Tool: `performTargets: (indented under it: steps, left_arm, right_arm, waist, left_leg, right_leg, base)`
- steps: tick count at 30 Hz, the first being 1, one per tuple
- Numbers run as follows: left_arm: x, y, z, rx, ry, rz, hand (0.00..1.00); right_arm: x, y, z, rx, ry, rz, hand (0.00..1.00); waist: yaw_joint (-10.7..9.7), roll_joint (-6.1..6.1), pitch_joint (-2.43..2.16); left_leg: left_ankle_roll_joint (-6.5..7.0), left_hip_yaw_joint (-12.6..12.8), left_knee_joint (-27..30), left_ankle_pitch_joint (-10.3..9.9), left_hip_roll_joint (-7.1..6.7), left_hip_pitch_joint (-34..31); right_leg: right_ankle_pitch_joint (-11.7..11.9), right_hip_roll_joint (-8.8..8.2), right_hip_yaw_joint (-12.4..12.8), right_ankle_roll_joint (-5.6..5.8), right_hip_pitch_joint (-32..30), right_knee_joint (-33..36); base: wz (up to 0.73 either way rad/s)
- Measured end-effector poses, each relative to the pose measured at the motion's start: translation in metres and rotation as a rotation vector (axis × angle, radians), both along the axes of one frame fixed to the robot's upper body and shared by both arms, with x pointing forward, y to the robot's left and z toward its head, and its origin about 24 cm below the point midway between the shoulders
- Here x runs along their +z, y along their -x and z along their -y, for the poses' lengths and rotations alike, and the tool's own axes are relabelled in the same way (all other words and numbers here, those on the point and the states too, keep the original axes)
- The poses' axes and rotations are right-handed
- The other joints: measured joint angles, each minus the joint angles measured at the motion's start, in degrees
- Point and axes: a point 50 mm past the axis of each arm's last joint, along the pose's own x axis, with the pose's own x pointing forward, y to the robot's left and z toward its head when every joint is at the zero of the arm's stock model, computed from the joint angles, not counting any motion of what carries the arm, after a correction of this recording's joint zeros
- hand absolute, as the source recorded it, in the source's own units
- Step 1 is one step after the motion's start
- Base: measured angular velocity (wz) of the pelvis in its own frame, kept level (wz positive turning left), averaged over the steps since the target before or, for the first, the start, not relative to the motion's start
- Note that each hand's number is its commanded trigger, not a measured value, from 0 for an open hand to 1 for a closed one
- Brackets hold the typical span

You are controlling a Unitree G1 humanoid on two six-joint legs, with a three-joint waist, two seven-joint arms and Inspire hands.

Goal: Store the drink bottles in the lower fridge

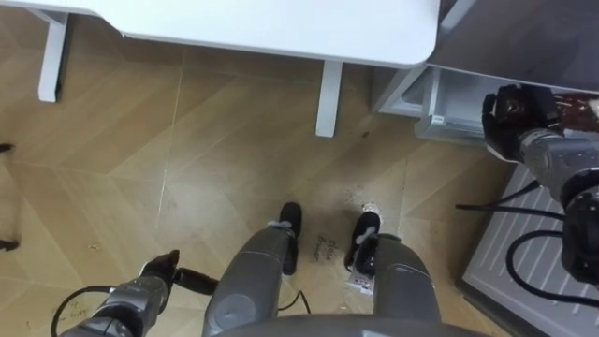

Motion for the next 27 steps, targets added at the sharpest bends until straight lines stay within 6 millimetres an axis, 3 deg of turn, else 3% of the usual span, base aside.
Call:
performTargets:
  steps: [11, 12, 13, 27]
  left_arm:
    - [0.0004, -0.0013, 0.0004, -0.002, 0.004, 0.014, 0.00]
    - [0.0004, -0.0014, 0.0004, -0.002, 0.004, 0.014, 0.00]
    - [0.0004, -0.0015, 0.0004, -0.003, 0.004, 0.015, 0.00]
    - [0.0006, -0.0022, 0.0008, -0.009, 0.005, 0.025, 0.00]
  right_arm:
    - [0.0001, 0.0000, 0.0001, -0.001, 0.000, 0.001, 0.00]
    - [0.0001, 0.0000, 0.0001, -0.002, 0.000, 0.001, 0.72]
    - [0.0001, 0.0000, 0.0004, -0.004, 0.002, 0.001, 1.00]
    - [0.0007, 0.0002, 0.0021, -0.021, 0.006, 0.006, 1.00]
  waist:
    - [0.0, -0.27, 0.15]
    - [0.0, -0.27, 0.15]
    - [0.0, -0.27, 0.15]
    - [-0.2, -0.26, 0.15]
  left_leg:
    - [0.00, 0.8, 0.0, 0.0, 0.63, 0.0]
    - [0.00, 0.8, 0.0, 0.0, 0.63, 0.0]
    - [0.00, 0.8, 0.0, 0.0, 0.62, 0.0]
    - [0.00, 1.6, -1.1, 0.0, 0.63, 0.3]
  right_leg:
    - [0.1, 0.07, 0.2, -0.11, -0.2, -0.1]
    - [0.1, 0.08, 0.2, -0.11, -0.3, -0.1]
    - [0.1, 0.08, 0.2, -0.12, -0.2, -0.1]
    - [0.5, 0.45, 0.8, -0.10, -0.3, -0.9]
  base:
    - [-0.02]
    - [0.00]
    - [0.00]
    - [-0.03]
